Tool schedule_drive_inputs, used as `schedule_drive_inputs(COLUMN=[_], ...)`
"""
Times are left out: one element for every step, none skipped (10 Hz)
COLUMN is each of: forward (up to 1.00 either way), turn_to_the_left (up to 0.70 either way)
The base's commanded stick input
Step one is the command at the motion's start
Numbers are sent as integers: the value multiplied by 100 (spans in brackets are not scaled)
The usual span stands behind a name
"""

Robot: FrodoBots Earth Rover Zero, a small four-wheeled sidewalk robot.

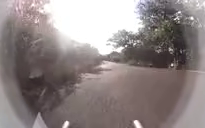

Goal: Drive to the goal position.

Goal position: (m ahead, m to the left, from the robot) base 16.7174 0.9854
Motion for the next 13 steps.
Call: schedule_drive_inputs(forward=[50,50,50,50,50,50,50,50,50,50,50,50,50], turn_to_the_left=[0,0,0,0,0,0,0,0,0,0,0,0,0])
